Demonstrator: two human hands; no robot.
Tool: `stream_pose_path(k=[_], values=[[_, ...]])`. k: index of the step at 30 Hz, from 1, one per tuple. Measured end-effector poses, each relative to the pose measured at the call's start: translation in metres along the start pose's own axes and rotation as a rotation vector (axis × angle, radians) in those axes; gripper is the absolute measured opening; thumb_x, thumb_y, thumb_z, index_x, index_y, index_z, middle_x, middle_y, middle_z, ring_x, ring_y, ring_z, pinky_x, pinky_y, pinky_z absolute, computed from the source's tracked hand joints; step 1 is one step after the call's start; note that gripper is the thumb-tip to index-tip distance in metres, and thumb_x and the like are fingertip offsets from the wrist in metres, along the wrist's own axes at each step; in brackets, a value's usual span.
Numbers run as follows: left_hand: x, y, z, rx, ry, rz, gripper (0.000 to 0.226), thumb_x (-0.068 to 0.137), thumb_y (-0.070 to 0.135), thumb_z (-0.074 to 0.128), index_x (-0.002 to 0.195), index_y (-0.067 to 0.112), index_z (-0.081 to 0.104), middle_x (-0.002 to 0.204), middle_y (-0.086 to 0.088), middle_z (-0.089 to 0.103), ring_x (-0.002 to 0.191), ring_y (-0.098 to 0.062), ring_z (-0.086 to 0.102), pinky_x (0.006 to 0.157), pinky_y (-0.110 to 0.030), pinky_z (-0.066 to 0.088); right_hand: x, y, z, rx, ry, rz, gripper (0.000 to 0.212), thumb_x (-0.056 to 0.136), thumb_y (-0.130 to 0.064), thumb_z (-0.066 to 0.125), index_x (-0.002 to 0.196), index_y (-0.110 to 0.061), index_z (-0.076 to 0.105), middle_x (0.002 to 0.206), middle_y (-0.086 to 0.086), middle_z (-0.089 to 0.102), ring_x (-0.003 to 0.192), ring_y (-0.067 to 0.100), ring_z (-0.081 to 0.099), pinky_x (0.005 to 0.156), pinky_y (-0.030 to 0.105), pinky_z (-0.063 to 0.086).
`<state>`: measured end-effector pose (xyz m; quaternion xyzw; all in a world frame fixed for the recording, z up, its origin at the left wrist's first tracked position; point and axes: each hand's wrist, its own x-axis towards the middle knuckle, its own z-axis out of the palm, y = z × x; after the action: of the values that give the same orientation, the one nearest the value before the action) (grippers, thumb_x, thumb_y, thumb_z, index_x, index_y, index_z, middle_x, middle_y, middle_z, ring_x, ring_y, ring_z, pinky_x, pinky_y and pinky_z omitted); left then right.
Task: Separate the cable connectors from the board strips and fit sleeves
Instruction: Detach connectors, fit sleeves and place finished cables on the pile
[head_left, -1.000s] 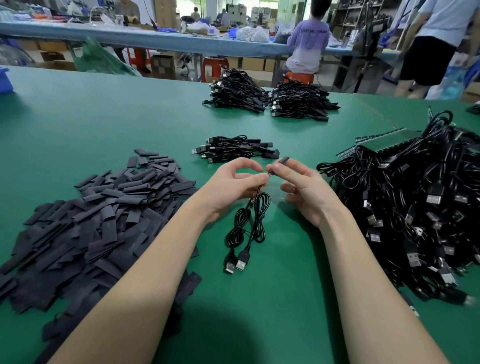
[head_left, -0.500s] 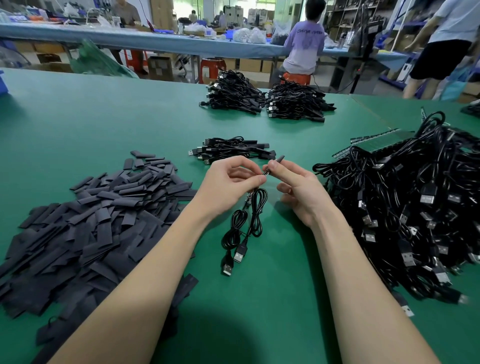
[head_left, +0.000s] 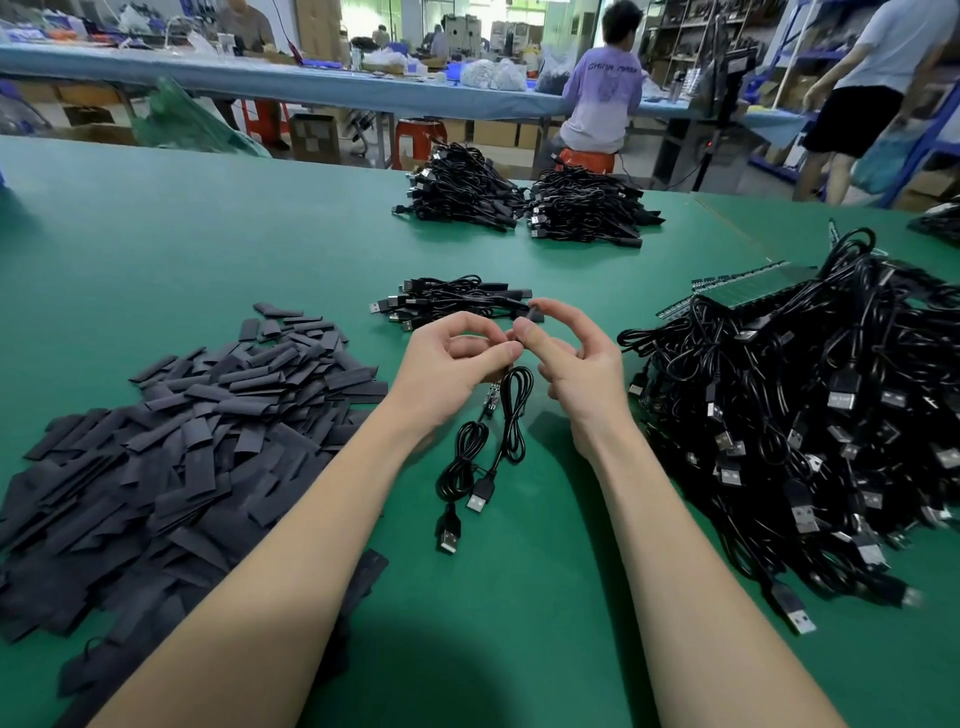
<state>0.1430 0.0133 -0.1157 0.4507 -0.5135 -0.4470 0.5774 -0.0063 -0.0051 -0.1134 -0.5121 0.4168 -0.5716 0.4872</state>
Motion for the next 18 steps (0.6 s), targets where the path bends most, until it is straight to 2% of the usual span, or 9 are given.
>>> stream_pose_path(k=[2, 5, 7, 10, 12, 14, 18], values=[[0.000, 0.000, 0.001, 0.001, 0.024, 0.002, 0.012, 0.083, 0.009, 0.081, 0.086, 0.012, 0.070, 0.074, -0.008, 0.073, 0.073, -0.015, 0.068, 0.082, -0.032, 0.060, -0.002, 0.002, 0.001, 0.004, 0.007, 0.000, 0.027, 0.088, -0.026, 0.080, 0.113, -0.025, 0.071, 0.066, -0.008, 0.073, 0.044, -0.004, 0.048, 0.047, 0.007, 0.036], [0.000, 0.000, 0.003, 0.009, 0.036, -0.004, 0.012, 0.082, 0.010, 0.082, 0.085, 0.013, 0.070, 0.076, -0.009, 0.071, 0.074, -0.015, 0.068, 0.086, -0.036, 0.058, -0.002, 0.005, 0.002, 0.020, 0.025, -0.014, 0.028, 0.090, -0.024, 0.079, 0.116, -0.020, 0.069, 0.053, -0.014, 0.063, 0.043, -0.004, 0.050, 0.047, 0.005, 0.035], [0.001, 0.000, 0.004, 0.073, 0.028, 0.003, 0.012, 0.085, 0.014, 0.081, 0.089, 0.015, 0.069, 0.078, -0.004, 0.071, 0.076, -0.011, 0.068, 0.086, -0.033, 0.057, -0.001, 0.006, 0.001, 0.016, 0.045, -0.026, 0.030, 0.088, -0.023, 0.080, 0.115, -0.018, 0.068, 0.049, -0.016, 0.059, 0.042, -0.003, 0.048, 0.047, 0.005, 0.034], [0.004, 0.005, 0.002, 0.265, -0.026, -0.030, 0.026, 0.083, 0.032, 0.082, 0.099, 0.021, 0.065, 0.093, 0.003, 0.072, 0.085, -0.011, 0.071, 0.085, -0.033, 0.058, 0.001, 0.005, -0.002, 0.033, 0.127, -0.014, 0.029, 0.084, -0.028, 0.084, 0.109, -0.023, 0.069, 0.063, -0.011, 0.072, 0.042, -0.003, 0.045, 0.048, 0.010, 0.036], [0.002, 0.008, 0.000, 0.409, -0.109, -0.088, 0.037, 0.078, 0.043, 0.084, 0.102, 0.028, 0.062, 0.096, 0.007, 0.072, 0.087, -0.012, 0.072, 0.081, -0.032, 0.057, 0.003, 0.003, -0.005, 0.068, 0.214, 0.008, 0.029, 0.082, -0.031, 0.086, 0.106, -0.028, 0.069, 0.077, -0.007, 0.078, 0.047, -0.005, 0.052, 0.058, 0.014, 0.039], [-0.003, 0.008, 0.003, 0.482, -0.184, -0.112, 0.034, 0.077, 0.038, 0.086, 0.101, 0.030, 0.062, 0.091, 0.010, 0.073, 0.079, -0.008, 0.072, 0.076, -0.030, 0.054, 0.005, 0.001, -0.007, 0.105, 0.268, 0.016, 0.028, 0.081, -0.032, 0.086, 0.104, -0.031, 0.069, 0.084, -0.005, 0.080, 0.049, -0.006, 0.053, 0.065, 0.020, 0.039], [-0.007, 0.009, 0.010, 0.446, -0.119, -0.027, 0.024, 0.084, 0.019, 0.080, 0.098, 0.024, 0.062, 0.081, 0.007, 0.070, 0.069, -0.005, 0.065, 0.073, -0.021, 0.051, 0.008, -0.001, -0.009, 0.134, 0.320, 0.015, 0.028, 0.084, -0.034, 0.084, 0.107, -0.033, 0.068, 0.086, -0.004, 0.080, 0.050, -0.003, 0.051, 0.066, 0.022, 0.040]])
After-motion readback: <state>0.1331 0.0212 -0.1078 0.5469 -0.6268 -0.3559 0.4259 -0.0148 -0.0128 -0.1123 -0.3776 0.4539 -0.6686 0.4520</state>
